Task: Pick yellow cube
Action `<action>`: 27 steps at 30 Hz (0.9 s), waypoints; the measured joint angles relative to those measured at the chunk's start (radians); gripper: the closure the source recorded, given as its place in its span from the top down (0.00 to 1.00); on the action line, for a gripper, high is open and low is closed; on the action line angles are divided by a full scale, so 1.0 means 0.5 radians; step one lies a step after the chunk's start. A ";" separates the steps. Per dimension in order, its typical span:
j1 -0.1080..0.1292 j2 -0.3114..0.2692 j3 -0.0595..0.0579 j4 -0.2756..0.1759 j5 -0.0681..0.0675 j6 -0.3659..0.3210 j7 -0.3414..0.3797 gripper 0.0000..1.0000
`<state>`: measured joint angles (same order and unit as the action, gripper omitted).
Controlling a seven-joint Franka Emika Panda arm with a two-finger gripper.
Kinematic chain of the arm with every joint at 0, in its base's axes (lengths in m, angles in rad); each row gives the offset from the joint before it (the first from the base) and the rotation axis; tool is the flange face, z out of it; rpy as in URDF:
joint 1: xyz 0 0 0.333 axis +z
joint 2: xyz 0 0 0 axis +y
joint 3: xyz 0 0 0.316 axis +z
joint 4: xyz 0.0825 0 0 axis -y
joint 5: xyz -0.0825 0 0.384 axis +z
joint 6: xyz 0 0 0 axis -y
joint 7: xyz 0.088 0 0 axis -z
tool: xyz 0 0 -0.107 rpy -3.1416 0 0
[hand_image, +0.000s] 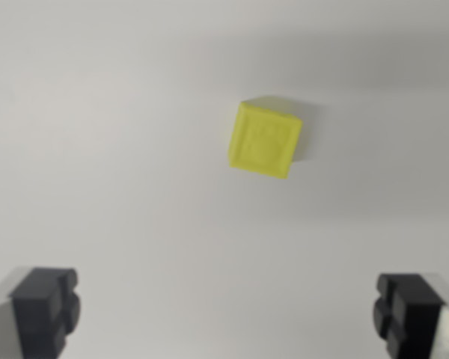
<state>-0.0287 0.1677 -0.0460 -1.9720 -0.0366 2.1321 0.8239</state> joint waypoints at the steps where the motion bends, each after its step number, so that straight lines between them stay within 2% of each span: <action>1: -0.002 0.005 0.000 -0.007 0.001 0.012 0.004 1.00; 27: -0.045 0.168 0.000 -0.144 0.030 0.315 0.103 1.00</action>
<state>-0.0513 0.2517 -0.0461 -2.0439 -0.0214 2.2894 0.8755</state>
